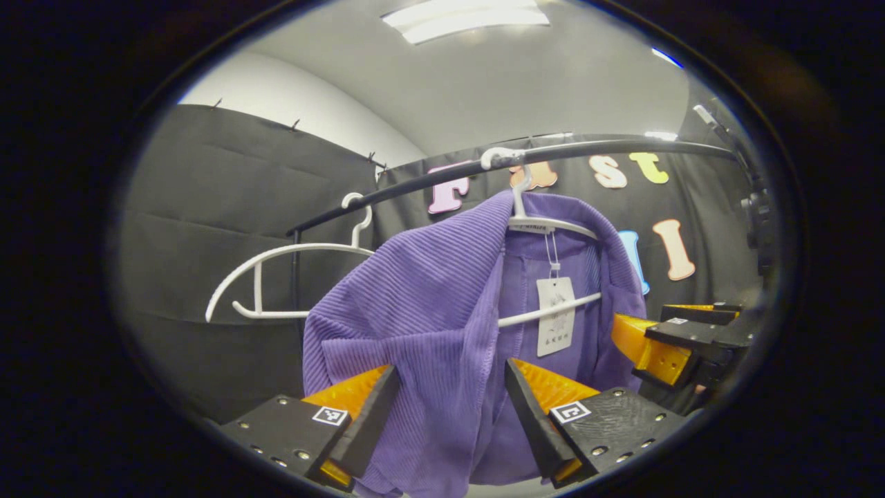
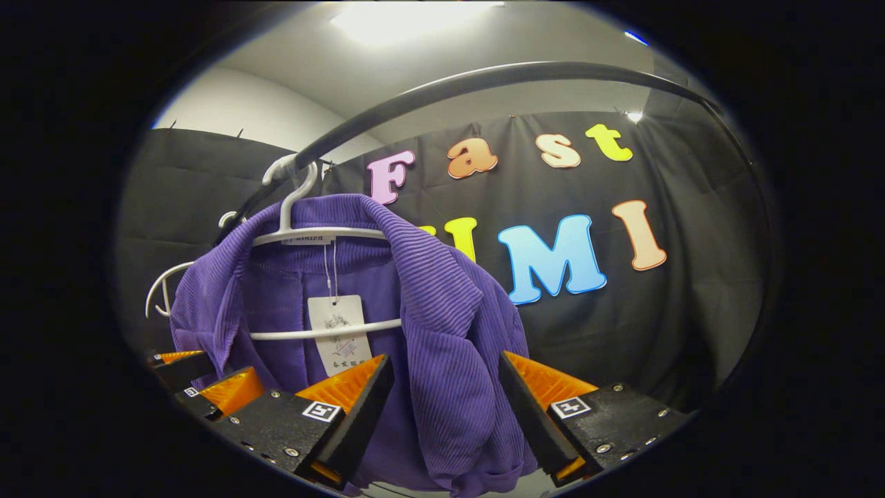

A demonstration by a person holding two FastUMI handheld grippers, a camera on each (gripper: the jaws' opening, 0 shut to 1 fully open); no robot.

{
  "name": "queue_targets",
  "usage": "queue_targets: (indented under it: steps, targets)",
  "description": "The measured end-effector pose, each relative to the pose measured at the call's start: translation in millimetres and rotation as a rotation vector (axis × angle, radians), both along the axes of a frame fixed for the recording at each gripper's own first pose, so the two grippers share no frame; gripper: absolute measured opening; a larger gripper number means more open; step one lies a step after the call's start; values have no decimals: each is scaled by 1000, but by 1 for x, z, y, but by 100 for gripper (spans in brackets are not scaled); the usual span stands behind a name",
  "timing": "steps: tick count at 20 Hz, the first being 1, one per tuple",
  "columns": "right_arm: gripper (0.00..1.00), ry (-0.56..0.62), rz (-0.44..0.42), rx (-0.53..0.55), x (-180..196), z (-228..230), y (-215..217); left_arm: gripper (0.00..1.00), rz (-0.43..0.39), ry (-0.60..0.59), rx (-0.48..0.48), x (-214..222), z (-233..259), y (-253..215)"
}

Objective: Grasp the clothes on the hanger with both hands and then place them into the laundry hamper below.

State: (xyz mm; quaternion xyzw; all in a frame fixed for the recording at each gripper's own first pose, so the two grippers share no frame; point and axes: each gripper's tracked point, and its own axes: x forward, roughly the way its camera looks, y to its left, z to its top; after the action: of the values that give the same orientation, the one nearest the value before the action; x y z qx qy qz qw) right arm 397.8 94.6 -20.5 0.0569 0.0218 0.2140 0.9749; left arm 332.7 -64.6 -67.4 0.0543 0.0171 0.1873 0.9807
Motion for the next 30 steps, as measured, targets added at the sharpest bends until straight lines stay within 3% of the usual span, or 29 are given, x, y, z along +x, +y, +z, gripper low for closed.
queue_targets:
  steps: [1,2,3,5,6,7,9,10,12,14,17,18,19,21,22,23,24,30]
  targets:
    - [94,0,-12,-4,6,-2,0,90,31,-2,10,0,1,6]
    - [91,3,-18,-2,10,-3,3,76,46,-1,7,0,-1,11]
    - [94,11,-18,5,13,-5,6,63,51,1,-4,0,-2,13]
    - [90,21,-12,18,24,-8,11,67,62,0,-15,5,-3,15]
    - [81,22,-6,18,25,-9,12,71,65,-1,-14,7,-4,17]
    - [77,17,0,15,27,-9,14,61,63,-5,-23,11,-2,20]
    - [55,-6,27,0,23,-6,20,41,46,-5,-35,11,-2,19]
    - [34,-24,21,-18,21,-4,17,34,61,-14,-30,8,0,24]
    - [6,-83,11,-30,21,5,15,21,32,-2,-30,12,-1,19]
    - [2,-134,0,-33,17,17,9,7,3,7,-34,11,0,14]
    - [2,-227,-56,-16,13,48,-9,5,-48,7,-42,1,10,9]
    - [2,-256,-75,-10,14,58,-15,1,-56,-1,-39,-3,14,8]
    - [2,-280,-91,-13,15,66,-21,5,-67,-5,-34,-8,19,5]
    - [2,-320,-118,-16,19,80,-31,5,-91,-8,-21,-16,28,-1]
    - [2,-338,-131,-17,19,87,-35,0,-102,-12,-6,-19,34,-3]
    - [2,-355,-141,-16,21,93,-38,5,-108,-20,14,-21,41,-3]
    - [2,-370,-149,-20,24,97,-38,1,-117,-32,33,-21,49,-5]
    - [2,-443,-194,-47,23,119,-53,5,-113,-39,132,-36,75,5]
